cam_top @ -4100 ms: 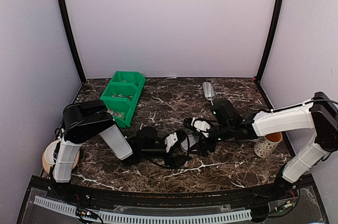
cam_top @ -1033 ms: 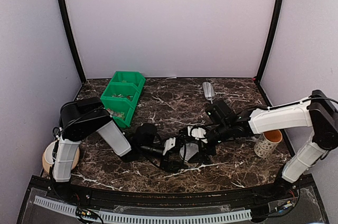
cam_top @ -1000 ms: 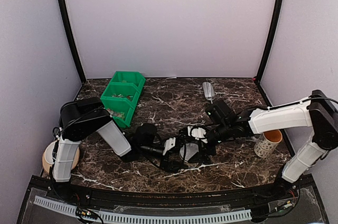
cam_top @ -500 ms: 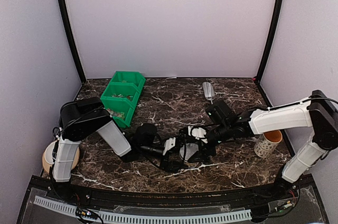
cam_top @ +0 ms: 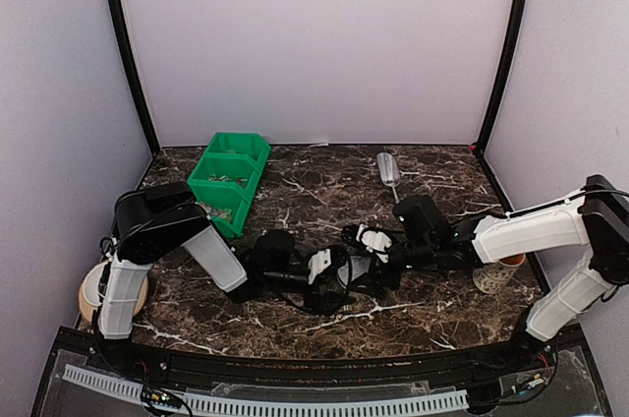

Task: Pack the candies
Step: Screw the box lid onto the packing box.

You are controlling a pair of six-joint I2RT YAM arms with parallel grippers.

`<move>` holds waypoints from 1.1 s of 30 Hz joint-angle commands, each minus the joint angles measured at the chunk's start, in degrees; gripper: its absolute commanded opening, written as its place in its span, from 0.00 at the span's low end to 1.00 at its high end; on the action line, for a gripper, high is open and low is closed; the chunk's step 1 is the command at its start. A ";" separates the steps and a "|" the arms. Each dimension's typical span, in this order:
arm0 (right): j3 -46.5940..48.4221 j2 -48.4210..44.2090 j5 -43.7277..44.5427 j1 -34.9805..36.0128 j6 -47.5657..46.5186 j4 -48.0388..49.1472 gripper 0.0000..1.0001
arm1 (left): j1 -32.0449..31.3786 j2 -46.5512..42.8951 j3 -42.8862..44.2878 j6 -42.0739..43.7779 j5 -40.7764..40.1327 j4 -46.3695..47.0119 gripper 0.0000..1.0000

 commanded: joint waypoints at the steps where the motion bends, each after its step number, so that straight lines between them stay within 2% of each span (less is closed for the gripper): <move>1: -0.32 0.25 8.35 0.66 8.27 5.24 0.89 | 0.76 4.68 -1.31 -3.58 -11.95 -15.52 0.79; 9: 0.70 2.09 19.04 2.25 18.24 7.09 0.90 | 0.76 4.72 0.11 -6.72 -20.00 -17.86 0.79; 17: 2.96 1.87 24.05 3.64 21.67 5.05 0.95 | 0.73 4.85 0.45 -7.18 -20.86 -18.37 0.79; 21: 1.93 -0.53 22.45 3.61 18.46 4.48 1.00 | 0.76 4.81 0.05 -6.75 -19.38 -17.93 0.79; 26: 0.38 -4.53 18.20 2.80 10.94 0.02 0.98 | 0.76 4.66 -0.66 -4.69 -15.34 -17.08 0.79; 33: -0.74 -10.34 9.12 0.57 0.02 -8.16 0.97 | 0.76 3.94 -2.06 0.40 -4.61 -16.68 0.79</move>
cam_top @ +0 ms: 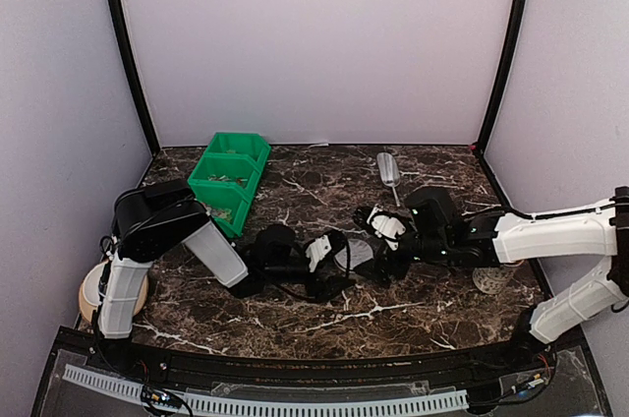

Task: Pack the candies
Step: Screw the box lid onto the packing box.

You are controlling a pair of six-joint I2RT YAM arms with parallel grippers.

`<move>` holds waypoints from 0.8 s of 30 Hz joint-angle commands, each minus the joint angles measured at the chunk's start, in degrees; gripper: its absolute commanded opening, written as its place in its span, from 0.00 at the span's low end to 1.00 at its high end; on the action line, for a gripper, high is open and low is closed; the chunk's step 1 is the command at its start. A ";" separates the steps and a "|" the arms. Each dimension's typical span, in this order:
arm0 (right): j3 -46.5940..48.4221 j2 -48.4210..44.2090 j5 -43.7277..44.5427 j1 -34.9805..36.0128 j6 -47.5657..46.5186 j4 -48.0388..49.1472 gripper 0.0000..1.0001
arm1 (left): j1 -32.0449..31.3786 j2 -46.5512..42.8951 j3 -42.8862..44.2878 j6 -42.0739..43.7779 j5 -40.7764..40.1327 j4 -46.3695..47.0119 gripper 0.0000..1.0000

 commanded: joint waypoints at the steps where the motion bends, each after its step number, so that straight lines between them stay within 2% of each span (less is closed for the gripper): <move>1: -0.84 -3.11 -7.71 -1.34 -9.38 -6.16 0.97 | 0.25 3.50 -4.48 5.18 7.99 -15.92 0.79; 10: 2.79 0.78 -14.72 -1.69 -18.99 -10.85 0.97 | 0.12 2.68 -5.89 10.59 17.60 -16.94 0.79; 24: 5.71 5.55 -21.91 -2.05 -24.39 -9.91 0.97 | -1.21 2.64 -4.33 15.00 20.74 -22.54 0.79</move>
